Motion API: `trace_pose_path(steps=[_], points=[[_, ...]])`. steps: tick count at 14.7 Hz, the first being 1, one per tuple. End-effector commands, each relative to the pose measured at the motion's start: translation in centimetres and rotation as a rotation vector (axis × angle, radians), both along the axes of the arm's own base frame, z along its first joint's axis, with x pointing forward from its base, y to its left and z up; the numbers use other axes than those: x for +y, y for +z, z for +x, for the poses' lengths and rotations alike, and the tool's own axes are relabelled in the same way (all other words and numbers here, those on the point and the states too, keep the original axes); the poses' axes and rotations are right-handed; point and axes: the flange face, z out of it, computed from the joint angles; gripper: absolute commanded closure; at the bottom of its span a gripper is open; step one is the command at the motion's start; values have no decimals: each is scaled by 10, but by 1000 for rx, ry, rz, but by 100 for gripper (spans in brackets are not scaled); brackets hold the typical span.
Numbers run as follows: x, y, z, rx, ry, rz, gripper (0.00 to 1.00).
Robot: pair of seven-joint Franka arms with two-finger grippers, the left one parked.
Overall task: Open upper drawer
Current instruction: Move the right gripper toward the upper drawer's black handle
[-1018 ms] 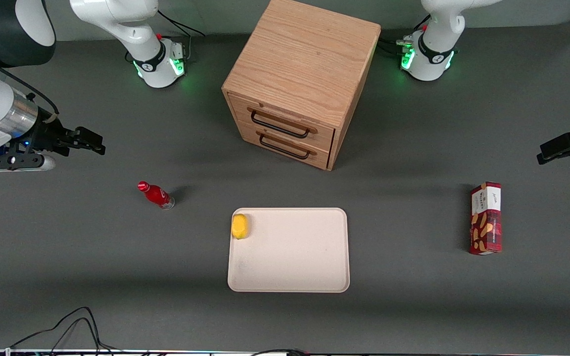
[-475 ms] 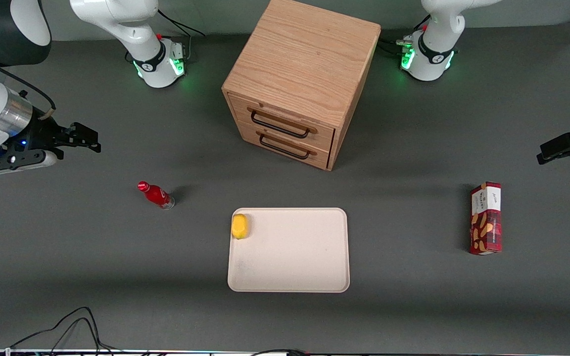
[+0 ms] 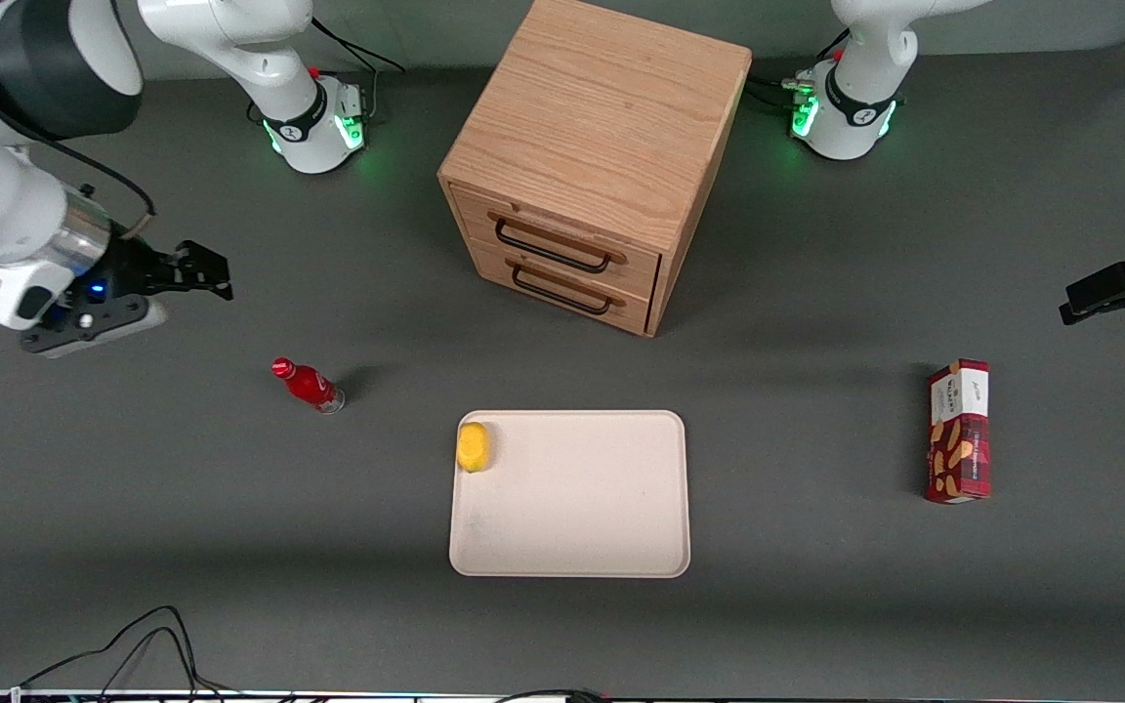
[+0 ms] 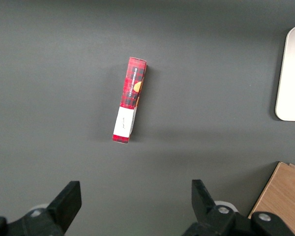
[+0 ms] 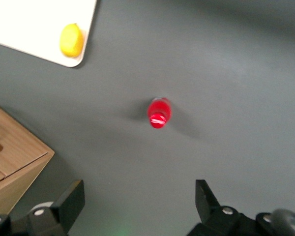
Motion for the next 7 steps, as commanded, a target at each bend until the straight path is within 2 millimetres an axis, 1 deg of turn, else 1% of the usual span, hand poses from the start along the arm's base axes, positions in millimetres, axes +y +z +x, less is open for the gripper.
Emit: trace_pose_path(steps=[1, 5, 7], points=[[37, -1, 1, 11, 95, 6, 0], [110, -5, -24, 38, 242, 3, 0], [137, -15, -30, 54, 292, 8, 0]])
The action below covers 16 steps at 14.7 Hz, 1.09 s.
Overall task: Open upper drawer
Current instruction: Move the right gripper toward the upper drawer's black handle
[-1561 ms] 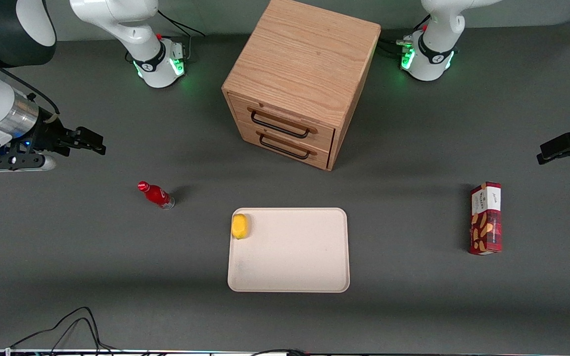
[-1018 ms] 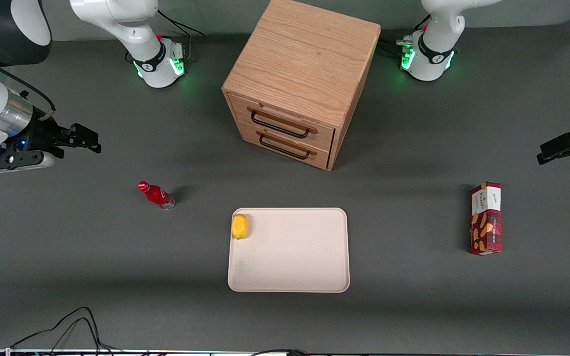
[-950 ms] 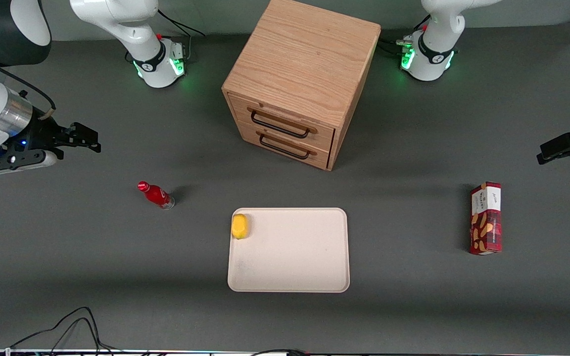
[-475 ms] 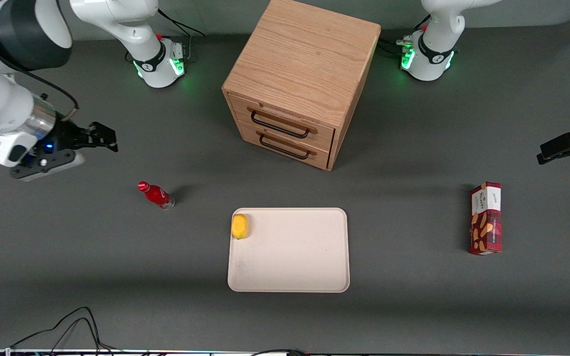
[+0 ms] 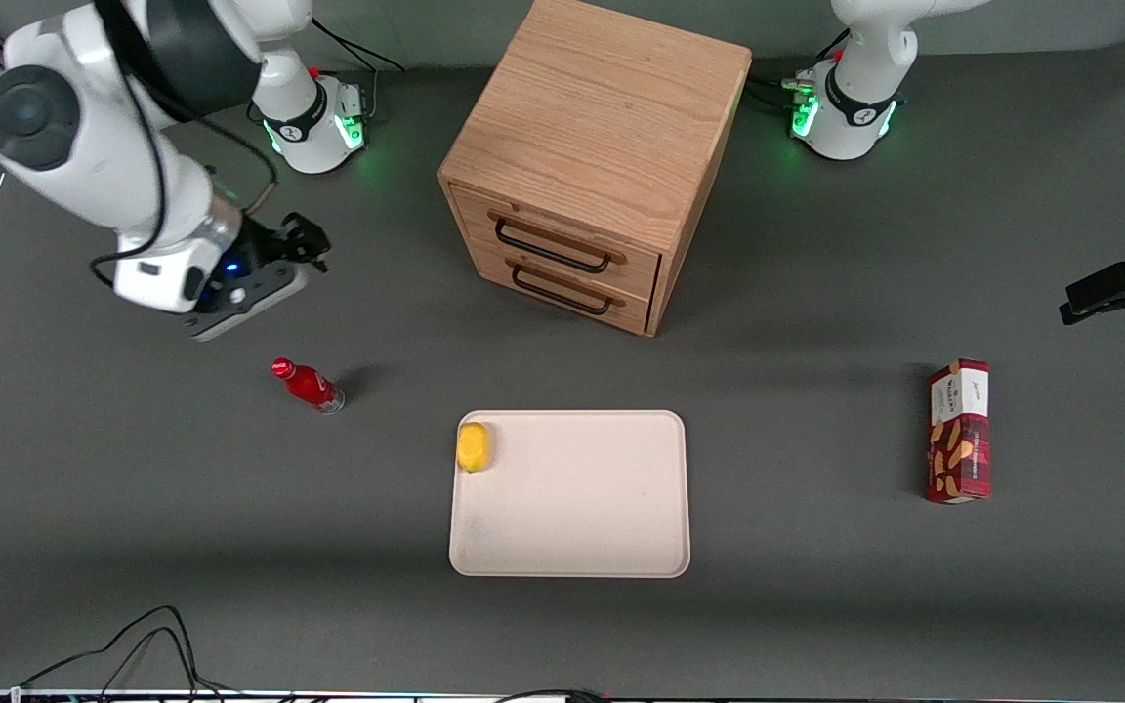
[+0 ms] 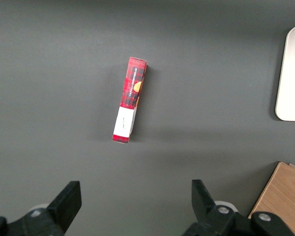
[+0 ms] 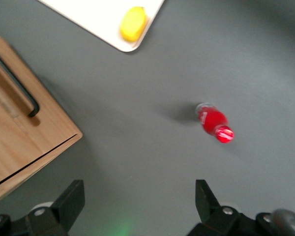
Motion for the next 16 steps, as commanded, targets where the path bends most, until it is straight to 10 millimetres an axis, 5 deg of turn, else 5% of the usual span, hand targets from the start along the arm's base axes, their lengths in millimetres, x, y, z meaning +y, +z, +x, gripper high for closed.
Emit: trace_pose_path(steps=[1, 3, 7, 16], points=[[36, -13, -2, 25, 91, 15, 0], [77, -32, -3, 30, 165, 46, 0], [115, -58, -1, 47, 259, 100, 0], [170, -91, -16, 135, 401, 187, 0]])
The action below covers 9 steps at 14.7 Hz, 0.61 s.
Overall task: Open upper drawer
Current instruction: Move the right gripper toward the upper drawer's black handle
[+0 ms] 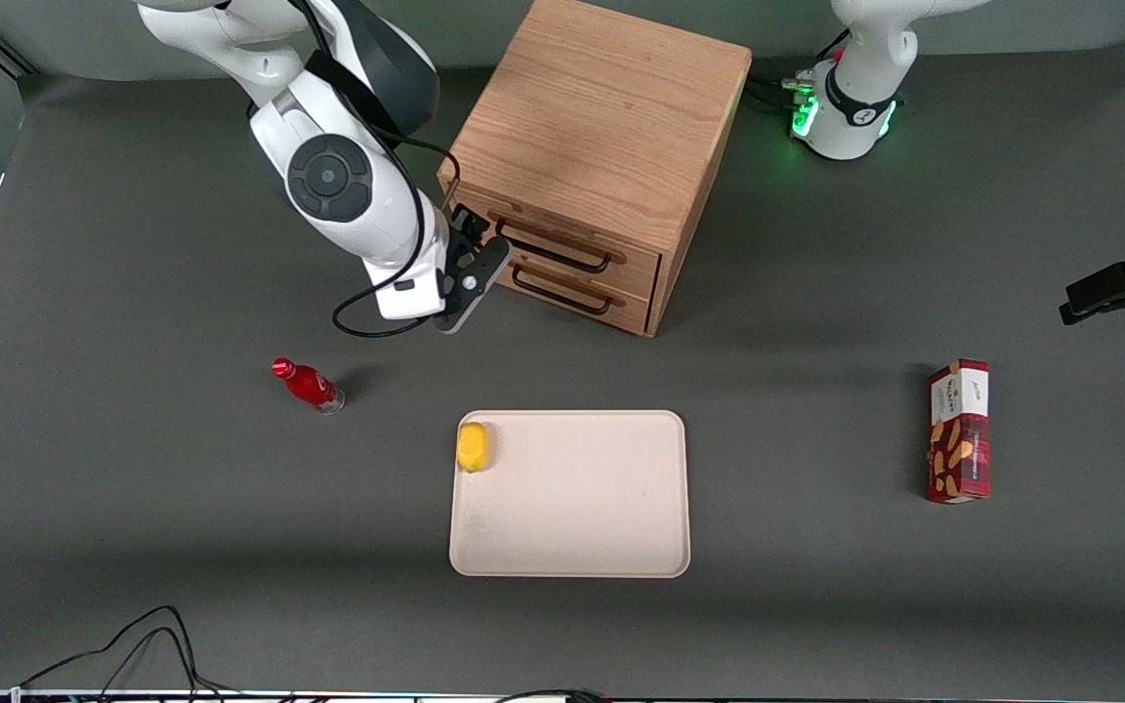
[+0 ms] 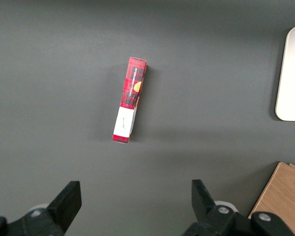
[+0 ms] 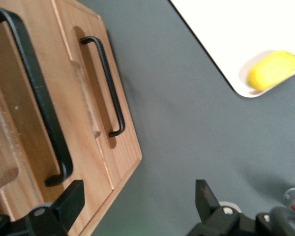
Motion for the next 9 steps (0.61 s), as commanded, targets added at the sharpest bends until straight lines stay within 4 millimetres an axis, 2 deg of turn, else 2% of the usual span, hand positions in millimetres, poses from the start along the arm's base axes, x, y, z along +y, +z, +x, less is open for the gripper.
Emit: trace_pose_path(steps=[1, 4, 9], points=[[15, -8, 2, 34, 50, 48, 0], [27, -15, -4, 48, 73, 61, 0], [41, -17, 10, 67, 76, 115, 0]])
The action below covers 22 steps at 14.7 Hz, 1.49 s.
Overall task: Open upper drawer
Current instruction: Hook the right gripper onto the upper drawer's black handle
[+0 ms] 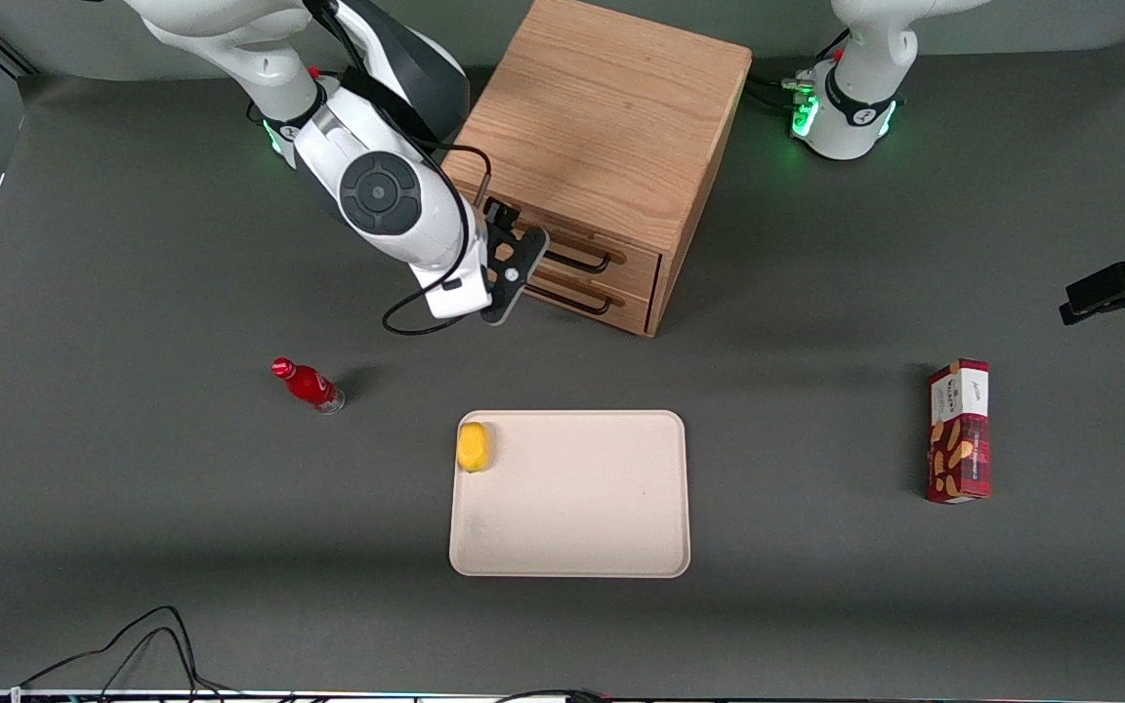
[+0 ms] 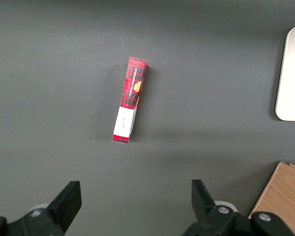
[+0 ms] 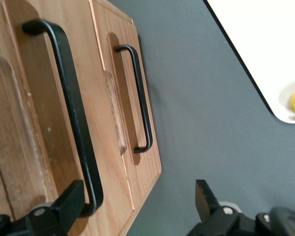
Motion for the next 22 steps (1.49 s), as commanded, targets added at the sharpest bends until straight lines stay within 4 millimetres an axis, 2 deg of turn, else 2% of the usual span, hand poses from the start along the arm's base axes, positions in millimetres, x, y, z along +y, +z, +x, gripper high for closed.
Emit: trace_pose_path(steps=[1, 3, 7, 22], points=[[8, 2, 15, 20, 6, 55, 0], [23, 2, 10, 33, 20, 75, 0], [35, -4, 3, 51, 33, 81, 0], [39, -23, 20, 43, 10, 115, 0]])
